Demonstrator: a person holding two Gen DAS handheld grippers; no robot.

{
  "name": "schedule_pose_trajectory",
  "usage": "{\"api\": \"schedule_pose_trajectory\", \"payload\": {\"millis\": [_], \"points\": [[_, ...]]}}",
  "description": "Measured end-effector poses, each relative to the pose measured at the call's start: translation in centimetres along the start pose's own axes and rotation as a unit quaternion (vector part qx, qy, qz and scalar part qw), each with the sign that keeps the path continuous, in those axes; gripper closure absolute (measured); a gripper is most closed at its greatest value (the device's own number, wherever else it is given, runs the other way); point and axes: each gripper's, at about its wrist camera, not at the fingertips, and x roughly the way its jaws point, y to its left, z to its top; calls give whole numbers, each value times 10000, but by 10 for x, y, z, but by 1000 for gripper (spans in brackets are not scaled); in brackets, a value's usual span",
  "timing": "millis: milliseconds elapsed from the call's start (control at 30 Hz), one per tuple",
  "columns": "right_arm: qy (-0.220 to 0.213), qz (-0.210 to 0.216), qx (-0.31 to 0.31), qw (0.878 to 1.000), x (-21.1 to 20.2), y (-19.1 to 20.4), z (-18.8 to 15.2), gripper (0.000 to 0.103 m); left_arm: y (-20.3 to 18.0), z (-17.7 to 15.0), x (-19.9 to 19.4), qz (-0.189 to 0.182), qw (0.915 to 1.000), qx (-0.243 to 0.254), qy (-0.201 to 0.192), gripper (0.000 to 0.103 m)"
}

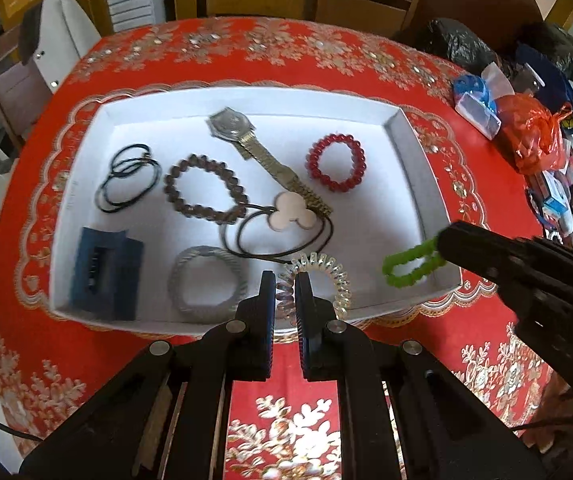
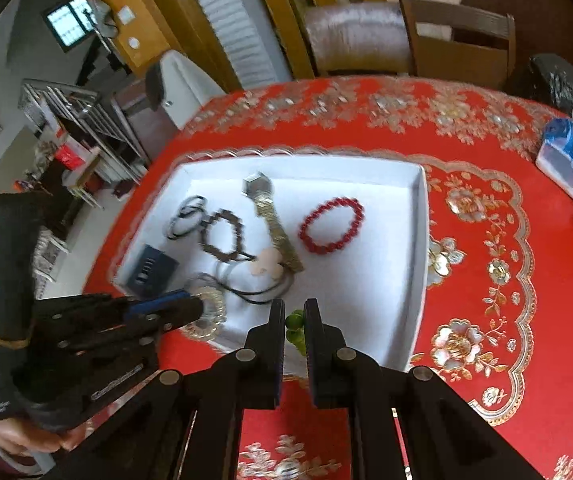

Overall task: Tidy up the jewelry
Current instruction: 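Carry the coil tie and green bracelet into the tray and open both tools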

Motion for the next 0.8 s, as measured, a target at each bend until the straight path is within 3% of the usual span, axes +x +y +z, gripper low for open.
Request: {"api": "schedule_pose_trajectory", "payload": {"millis": [267, 800], "points": [[160, -504, 195, 9984, 37, -37, 26, 94, -10, 6, 35, -81, 9993, 77, 357, 95], [240, -559, 116, 9981, 76, -50, 52, 94, -30, 12, 61, -251, 9977, 211, 599, 95]]}}
